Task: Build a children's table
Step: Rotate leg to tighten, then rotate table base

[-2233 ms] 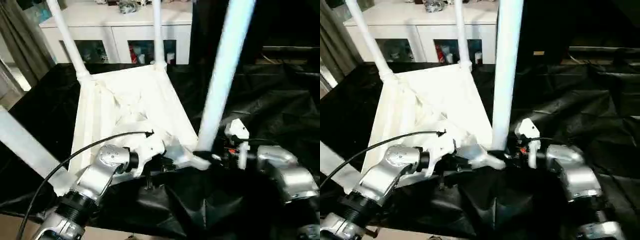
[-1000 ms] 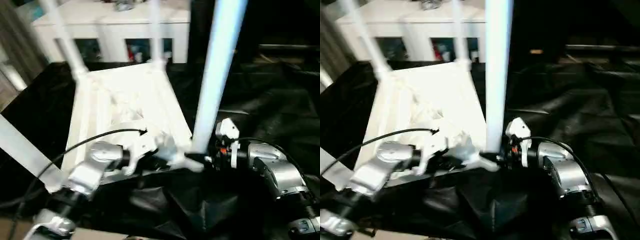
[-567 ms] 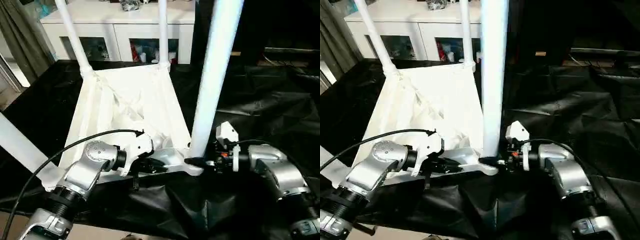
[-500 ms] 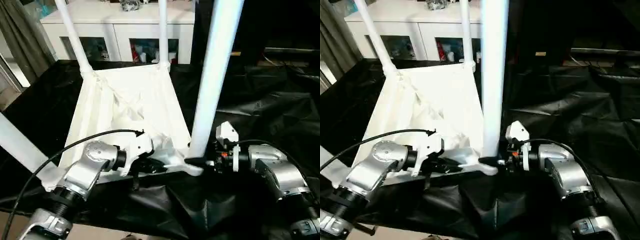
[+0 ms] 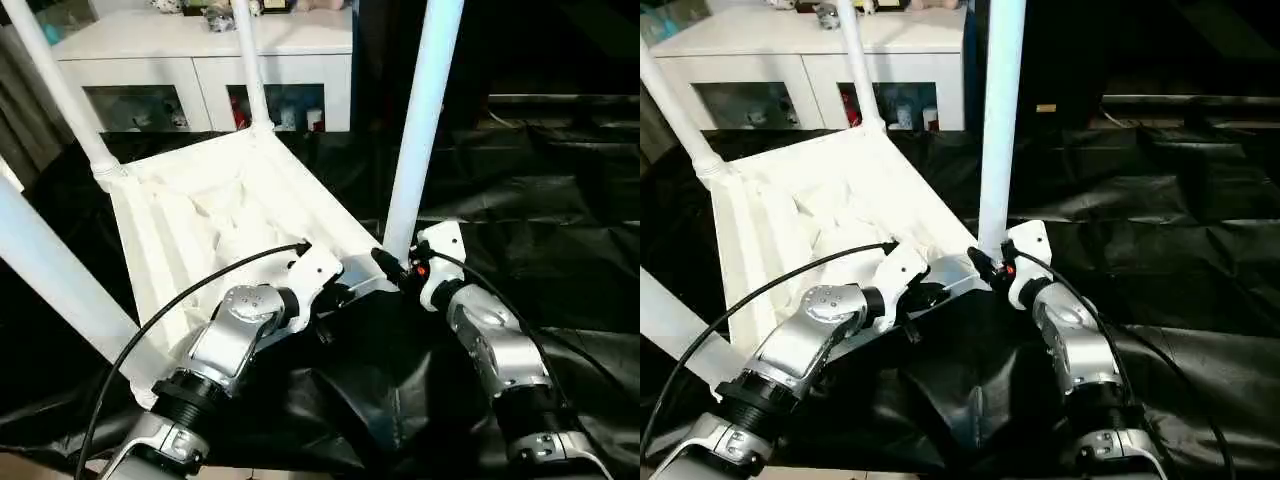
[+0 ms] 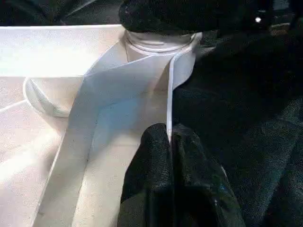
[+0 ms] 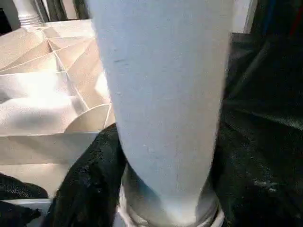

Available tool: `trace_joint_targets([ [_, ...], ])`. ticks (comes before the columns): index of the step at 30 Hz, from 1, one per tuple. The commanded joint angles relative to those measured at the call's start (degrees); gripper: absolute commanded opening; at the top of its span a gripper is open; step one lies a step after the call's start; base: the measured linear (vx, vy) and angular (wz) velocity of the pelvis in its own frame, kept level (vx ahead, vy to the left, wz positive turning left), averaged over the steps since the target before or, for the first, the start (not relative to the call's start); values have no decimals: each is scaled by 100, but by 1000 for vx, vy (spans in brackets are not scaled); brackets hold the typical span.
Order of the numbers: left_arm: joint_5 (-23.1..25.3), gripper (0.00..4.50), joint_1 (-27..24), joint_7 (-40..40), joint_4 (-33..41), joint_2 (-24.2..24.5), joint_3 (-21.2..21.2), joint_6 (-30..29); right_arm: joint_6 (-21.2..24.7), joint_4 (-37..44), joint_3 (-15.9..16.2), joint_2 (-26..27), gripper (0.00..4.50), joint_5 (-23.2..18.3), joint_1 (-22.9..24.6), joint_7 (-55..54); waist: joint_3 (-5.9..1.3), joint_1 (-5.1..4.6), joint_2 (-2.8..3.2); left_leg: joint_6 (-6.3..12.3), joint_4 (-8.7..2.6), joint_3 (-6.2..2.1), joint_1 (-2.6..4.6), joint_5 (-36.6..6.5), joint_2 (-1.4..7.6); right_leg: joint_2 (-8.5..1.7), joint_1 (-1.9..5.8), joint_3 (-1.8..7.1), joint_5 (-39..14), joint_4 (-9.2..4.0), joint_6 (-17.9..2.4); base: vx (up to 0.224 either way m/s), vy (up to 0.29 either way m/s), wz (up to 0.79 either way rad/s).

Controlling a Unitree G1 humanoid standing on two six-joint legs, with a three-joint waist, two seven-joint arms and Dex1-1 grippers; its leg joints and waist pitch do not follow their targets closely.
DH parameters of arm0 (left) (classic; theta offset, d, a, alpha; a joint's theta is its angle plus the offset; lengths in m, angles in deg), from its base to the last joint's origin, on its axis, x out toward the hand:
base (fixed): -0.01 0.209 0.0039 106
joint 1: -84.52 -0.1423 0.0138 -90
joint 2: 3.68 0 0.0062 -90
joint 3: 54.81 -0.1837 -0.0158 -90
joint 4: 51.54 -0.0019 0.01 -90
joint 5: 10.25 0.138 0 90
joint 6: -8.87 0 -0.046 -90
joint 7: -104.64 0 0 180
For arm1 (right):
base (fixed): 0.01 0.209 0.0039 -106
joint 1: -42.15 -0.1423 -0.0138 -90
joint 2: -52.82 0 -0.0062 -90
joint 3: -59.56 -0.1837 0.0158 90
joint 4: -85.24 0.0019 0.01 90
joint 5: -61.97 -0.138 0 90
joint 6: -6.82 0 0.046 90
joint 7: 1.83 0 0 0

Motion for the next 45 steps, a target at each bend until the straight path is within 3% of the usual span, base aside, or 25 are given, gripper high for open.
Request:
trace_joint_targets([
  [1,-151,0,58,55,305,-247,-156,303,186,-59,596,248,285,-109,133,553,-328,32,-115,176,-466,-141,69,-1906,181,-191,222,152,-2104,-464,-954,0,0,0],
  [4,-206,0,-103,464,542,-3,-221,482,182,417,534,-385,297,-326,255,1418,-338,72,-114,272,-449,-123,85,-1818,197,-191,234,166,-1850,-445,-1034,0,0,0],
  [7,-217,0,-187,538,651,62,-242,514,171,550,481,-636,297,-373,304,1666,-356,111,-136,430,-415,-110,52,-1500,196,-206,267,167,-1519,-397,-1155,0,0,0],
  [11,-342,0,-546,666,1108,193,-251,460,376,994,-131,-1658,297,-805,469,2446,-359,171,-152,572,-383,-96,50,-1261,209,-203,285,169,-1363,-378,-1228,0,0,0],
  [12,-325,44,-579,683,1140,221,-267,465,418,1061,-158,-1762,308,-860,506,2555,-374,225,-137,626,-367,-92,75,-1179,228,-204,274,176,-1274,-370,-1252,0,0,0],
  [13,-319,55,-656,643,1200,231,-240,480,484,1236,-182,-1994,308,-934,621,2789,-361,240,-118,676,-366,-87,62,-1155,219,-192,273,175,-1241,-364,-1277,0,0,0],
  [14,-320,55,-698,603,1232,226,-210,494,516,1330,-183,-2106,308,-958,686,2915,-355,265,-139,701,-359,-88,44,-1126,225,-199,285,172,-1253,-366,-1249,0,0,0],
  [18,-516,90,-1016,521,1773,234,-11,370,716,1816,-257,-2541,308,-1137,1026,3305,-333,315,-131,640,-389,-93,52,-1325,238,-201,270,162,-1621,-413,-1191,0,0,0],
  [22,-667,122,-1534,363,2646,342,210,137,925,2211,-224,-2712,308,-1293,1287,3372,-297,290,-183,478,-428,-114,55,-1626,243,-201,253,160,-2237,-471,-954,0,0,0],
  [24,-734,140,-1692,360,2890,388,255,36,1048,2343,-203,-2735,308,-1384,1365,3425,-283,282,-160,433,-440,-114,70,-1734,241,-190,233,168,-2407,-485,-889,0,0,0],
  [25,-805,144,-1858,367,3129,440,288,-38,1161,2487,-183,-2746,308,-1465,1450,3469,-262,275,-169,410,-452,-122,63,-1800,237,-187,225,168,-2535,-495,-826,0,0,0],
  [26,-1028,153,-2329,412,3712,595,302,-275,1422,2821,-38,-2724,308,-1609,1626,3586,-196,264,-209,405,-486,-129,51,-1926,249,-188,192,178,-2710,-535,-743,0,0,0],
  [27,-1028,167,-2329,412,3712,595,302,-275,1422,2821,-38,-2724,308,-1609,1626,3586,-214,272,-176,368,-488,-147,66,-1964,257,-195,199,179,-2738,-510,-733,0,0,0],
  [29,-1222,191,-2935,473,4321,812,262,-537,1660,3149,185,-2618,308,-1737,1771,3622,-150,241,-223,312,-506,-140,78,-2173,239,-166,133,181,-3036,-567,-617,0,0,0],
  [31,-1290,198,-3272,496,4547,908,258,-606,1734,3225,326,-2470,308,-1766,1767,3572,-106,183,-210,234,-563,-176,47,-2349,245,-165,135,181,-3168,-574,-542,0,0,0],
  [32,-1430,207,-3664,444,4812,965,348,-718,1772,3222,501,-2228,308,-1743,1696,3408,-32,163,-306,181,-559,-165,90,-2550,234,-158,46,189,-3501,-637,-420,0,0,0],
  [33,-1435,207,-3685,438,4826,967,356,-721,1769,3213,509,-2209,308,-1736,1688,3393,-38,152,-269,120,-558,-180,99,-2592,236,-181,46,198,-3551,-617,-430,0,0,0],
  [35,-1526,236,-4098,306,5070,975,588,-746,1641,2859,607,-1766,308,-1480,1421,2932,46,82,-323,-44,-601,-222,82,-2865,229,-180,7,176,-3888,-676,-300,0,0,0],
  [36,-1563,236,-4201,296,5153,1010,645,-773,1588,2765,607,-1672,308,-1409,1355,2808,51,65,-318,-86,-607,-231,88,-2921,223,-177,5,169,-3906,-686,-281,0,0,0],
  [37,-1610,242,-4347,297,5253,1068,740,-794,1532,2606,599,-1543,308,-1314,1243,2622,74,38,-385,-140,-624,-250,74,-2991,231,-171,12,164,-3880,-682,-236,0,0,0],
  [38,-1673,247,-4584,328,5356,1164,923,-781,1351,2229,562,-1343,308,-1096,1012,2257,122,22,-407,-187,-643,-247,99,-3105,231,-163,-36,169,-3857,-705,-269,0,0,0],
  [40,-1727,270,-4735,331,5434,1237,1032,-791,1230,2013,545,-1247,308,-963,880,2016,168,-22,-393,-259,-666,-272,91,-3306,224,-171,-22,143,-3953,-707,-247,0,0,0],
  [41,-1824,278,-5057,404,5553,1394,1265,-717,1121,1664,478,-1099,308,-903,653,1722,176,-30,-456,-271,-666,-281,101,-3313,224,-184,-10,147,-3926,-699,-217,0,0,0],
  [45,-2254,314,-5863,705,5758,1633,2039,-565,831,794,169,-763,308,-744,90,684,227,-37,-437,-396,-730,-285,124,-3443,252,-152,-21,170,-3537,-674,-369,0,0,0],
])
